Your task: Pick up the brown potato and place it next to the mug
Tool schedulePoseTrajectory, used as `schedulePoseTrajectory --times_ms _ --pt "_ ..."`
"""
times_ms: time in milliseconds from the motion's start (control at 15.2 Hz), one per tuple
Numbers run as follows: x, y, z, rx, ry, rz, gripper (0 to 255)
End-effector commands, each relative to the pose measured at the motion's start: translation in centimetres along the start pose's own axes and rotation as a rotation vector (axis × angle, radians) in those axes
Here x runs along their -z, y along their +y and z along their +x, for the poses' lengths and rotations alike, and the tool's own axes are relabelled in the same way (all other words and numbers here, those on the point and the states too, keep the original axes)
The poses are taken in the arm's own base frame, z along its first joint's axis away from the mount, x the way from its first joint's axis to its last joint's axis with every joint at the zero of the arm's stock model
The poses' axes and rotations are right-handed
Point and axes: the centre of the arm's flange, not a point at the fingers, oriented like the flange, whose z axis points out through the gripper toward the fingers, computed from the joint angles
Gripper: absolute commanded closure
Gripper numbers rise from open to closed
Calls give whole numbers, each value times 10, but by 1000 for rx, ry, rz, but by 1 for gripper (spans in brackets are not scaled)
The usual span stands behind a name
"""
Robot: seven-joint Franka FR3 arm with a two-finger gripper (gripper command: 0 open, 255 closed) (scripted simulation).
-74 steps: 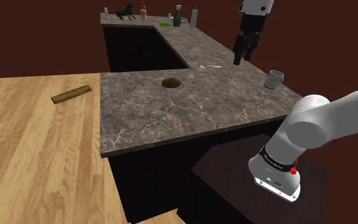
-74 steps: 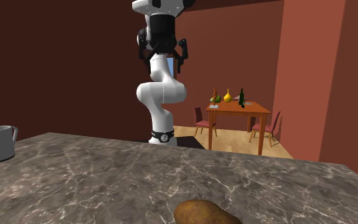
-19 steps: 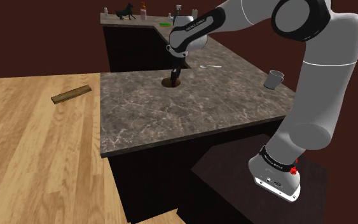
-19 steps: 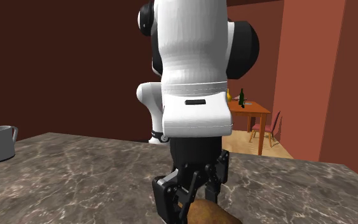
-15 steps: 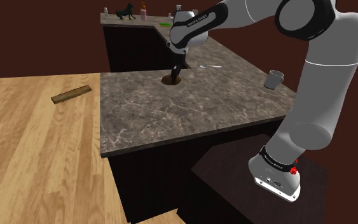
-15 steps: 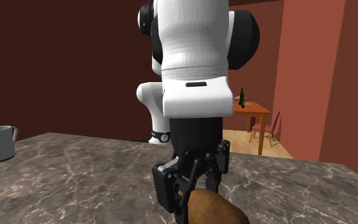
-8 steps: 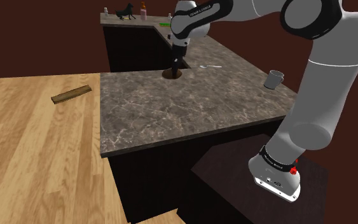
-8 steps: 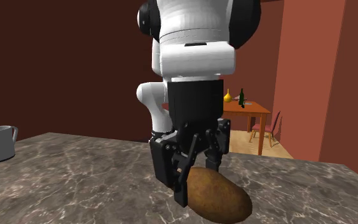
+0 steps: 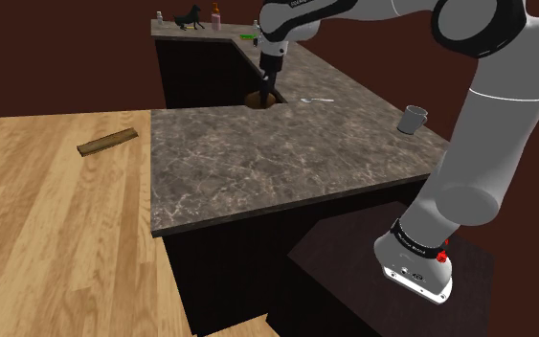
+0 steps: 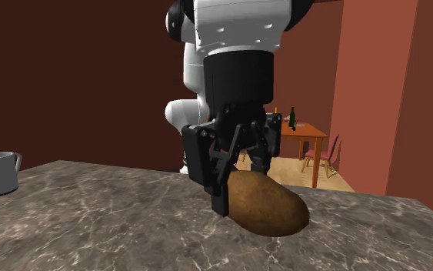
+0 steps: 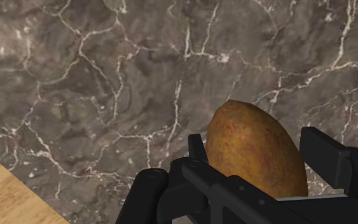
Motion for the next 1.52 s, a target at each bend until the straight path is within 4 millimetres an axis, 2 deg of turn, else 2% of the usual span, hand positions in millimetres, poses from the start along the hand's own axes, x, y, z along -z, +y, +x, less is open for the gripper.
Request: schedulePoseTrajectory --times_ms 0,792,1452 --pt "11 -1 0 0 0 0 255" --pt "73 -4 0 0 0 0 255" --pt "76 25 -128 0 0 0 255"
